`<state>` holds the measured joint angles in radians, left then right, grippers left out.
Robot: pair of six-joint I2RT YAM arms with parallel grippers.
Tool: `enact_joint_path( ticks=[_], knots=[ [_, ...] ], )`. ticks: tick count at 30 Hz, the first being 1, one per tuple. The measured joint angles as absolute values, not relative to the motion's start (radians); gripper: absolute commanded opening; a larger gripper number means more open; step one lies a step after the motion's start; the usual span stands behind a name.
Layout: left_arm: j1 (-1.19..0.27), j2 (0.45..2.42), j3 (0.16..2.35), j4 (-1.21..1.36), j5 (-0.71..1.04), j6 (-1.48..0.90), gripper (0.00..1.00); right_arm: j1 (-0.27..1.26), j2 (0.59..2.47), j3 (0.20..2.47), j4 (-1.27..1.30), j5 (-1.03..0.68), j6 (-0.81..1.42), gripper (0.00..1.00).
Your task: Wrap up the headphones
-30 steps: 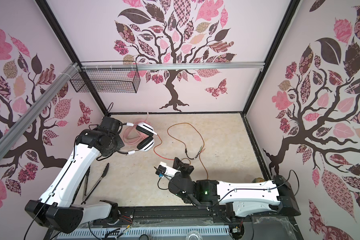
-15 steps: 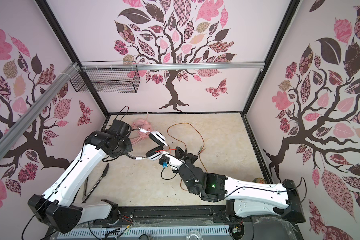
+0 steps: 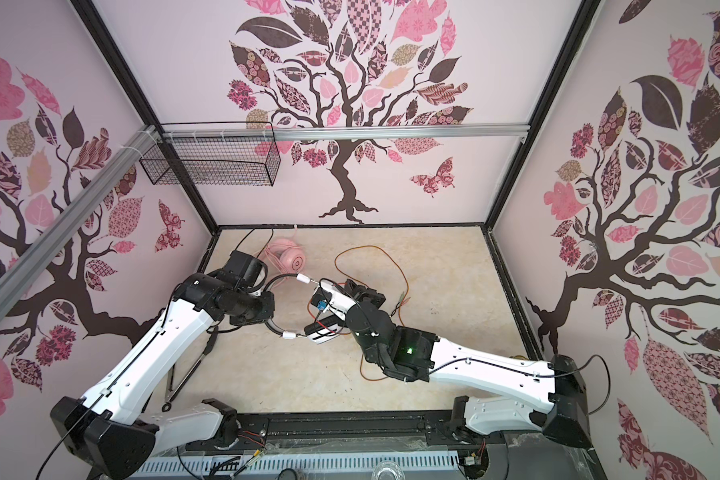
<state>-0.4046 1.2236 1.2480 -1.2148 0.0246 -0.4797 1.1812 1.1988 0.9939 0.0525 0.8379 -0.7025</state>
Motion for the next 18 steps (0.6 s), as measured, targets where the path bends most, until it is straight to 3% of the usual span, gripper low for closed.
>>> enact_joint_path(
  ticks=[13, 18],
  knots=[
    [-0.458, 1.205, 1.209, -1.190, 0.128, -0.447, 0.00, 1.131, 1.318, 1.105, 0.059, 0.746, -0.667, 0.00],
    [-0.459, 1.205, 1.209, -1.190, 0.143, -0.443, 0.00, 1.031, 1.367, 1.190, 0.025, 0.718, -0.593, 0.00]
  ],
)
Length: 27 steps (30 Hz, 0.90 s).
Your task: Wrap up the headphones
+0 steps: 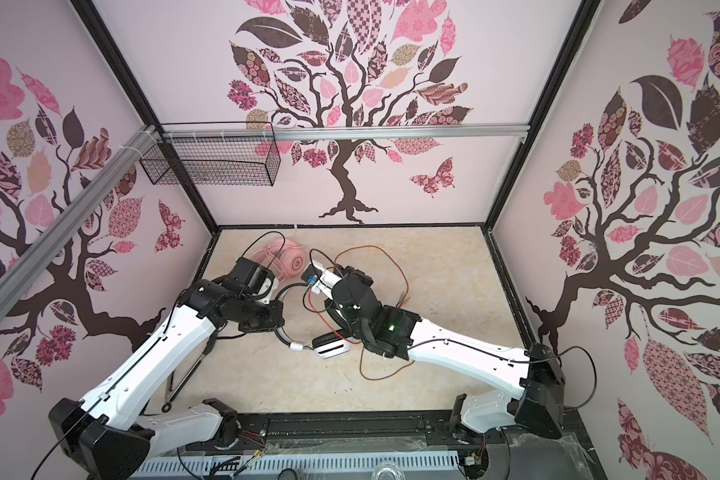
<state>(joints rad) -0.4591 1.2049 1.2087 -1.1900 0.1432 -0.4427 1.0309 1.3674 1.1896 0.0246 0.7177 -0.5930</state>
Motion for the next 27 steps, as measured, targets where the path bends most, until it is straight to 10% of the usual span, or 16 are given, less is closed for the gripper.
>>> enact_joint_path(
  ticks=[27],
  knots=[
    [-0.547, 1.273, 1.210, -1.169, 0.186, -0.448, 0.00, 0.953, 1.356, 1.150, -0.010, 0.504, -0.489, 0.00]
  ],
)
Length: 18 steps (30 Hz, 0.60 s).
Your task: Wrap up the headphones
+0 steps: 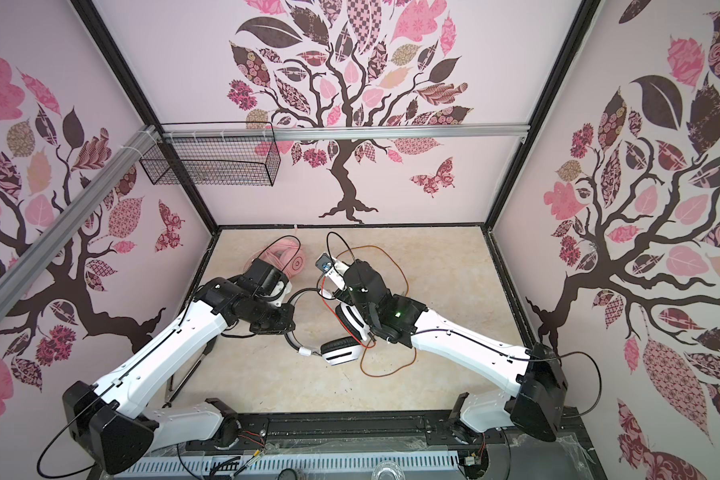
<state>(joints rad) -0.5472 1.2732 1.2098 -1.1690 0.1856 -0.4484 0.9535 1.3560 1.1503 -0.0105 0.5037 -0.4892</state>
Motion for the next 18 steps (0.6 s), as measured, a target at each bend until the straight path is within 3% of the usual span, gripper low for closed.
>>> enact_joint_path(
  ticks=[9, 12, 14, 18],
  knots=[
    [-0.566, 1.288, 1.213, -1.173, 0.175, -0.450, 0.00, 0.954, 1.345, 1.066, 0.012, 0.486, -0.480, 0.00],
    [-0.567, 1.288, 1.215, -1.192, 0.157, -0.447, 0.00, 0.954, 1.325, 1.016, 0.027, 0.494, -0.469, 0.09],
    [-0.567, 1.288, 1.224, -1.204, 0.147, -0.443, 0.00, 0.954, 1.316, 1.000, 0.025, 0.509, -0.463, 0.21],
    [-0.567, 1.288, 1.253, -1.218, 0.124, -0.442, 0.00, 0.952, 1.309, 1.000, 0.022, 0.543, -0.438, 0.24]
  ],
)
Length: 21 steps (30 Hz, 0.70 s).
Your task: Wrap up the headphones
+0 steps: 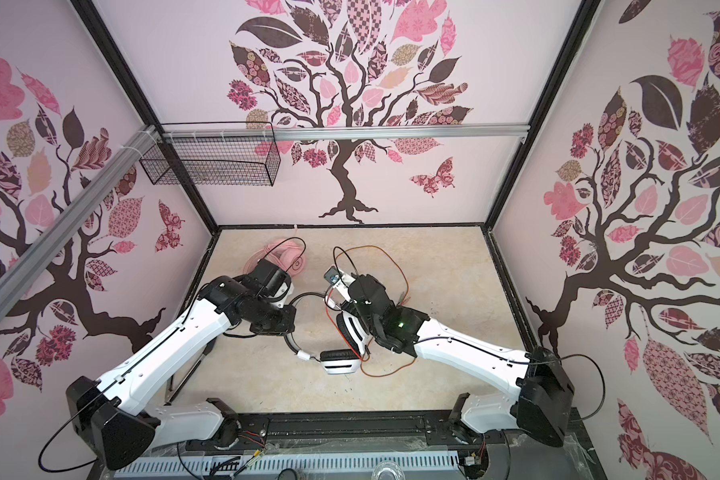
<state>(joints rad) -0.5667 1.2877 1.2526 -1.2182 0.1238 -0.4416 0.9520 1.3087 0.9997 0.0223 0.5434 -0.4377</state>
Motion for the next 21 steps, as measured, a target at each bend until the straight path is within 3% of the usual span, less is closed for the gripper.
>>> enact_joint_path(
  ticks=[3, 7, 8, 13, 21],
  knots=[
    [-0.566, 1.287, 1.280, -1.230, 0.102, -0.439, 0.00, 0.945, 1.291, 0.999, 0.018, 0.566, -0.420, 0.33],
    [-0.566, 1.284, 1.306, -1.238, 0.075, -0.439, 0.00, 0.932, 1.248, 0.978, 0.010, 0.578, -0.378, 0.35],
    [-0.566, 1.282, 1.311, -1.241, 0.064, -0.439, 0.00, 0.926, 1.232, 0.965, 0.006, 0.578, -0.362, 0.41],
    [-0.562, 1.274, 1.343, -1.269, 0.006, -0.433, 0.00, 0.894, 1.143, 0.896, -0.022, 0.523, -0.279, 0.54],
    [-0.546, 1.260, 1.359, -1.274, 0.001, -0.432, 0.00, 0.839, 1.024, 0.836, -0.027, 0.318, -0.149, 0.54]
  ],
)
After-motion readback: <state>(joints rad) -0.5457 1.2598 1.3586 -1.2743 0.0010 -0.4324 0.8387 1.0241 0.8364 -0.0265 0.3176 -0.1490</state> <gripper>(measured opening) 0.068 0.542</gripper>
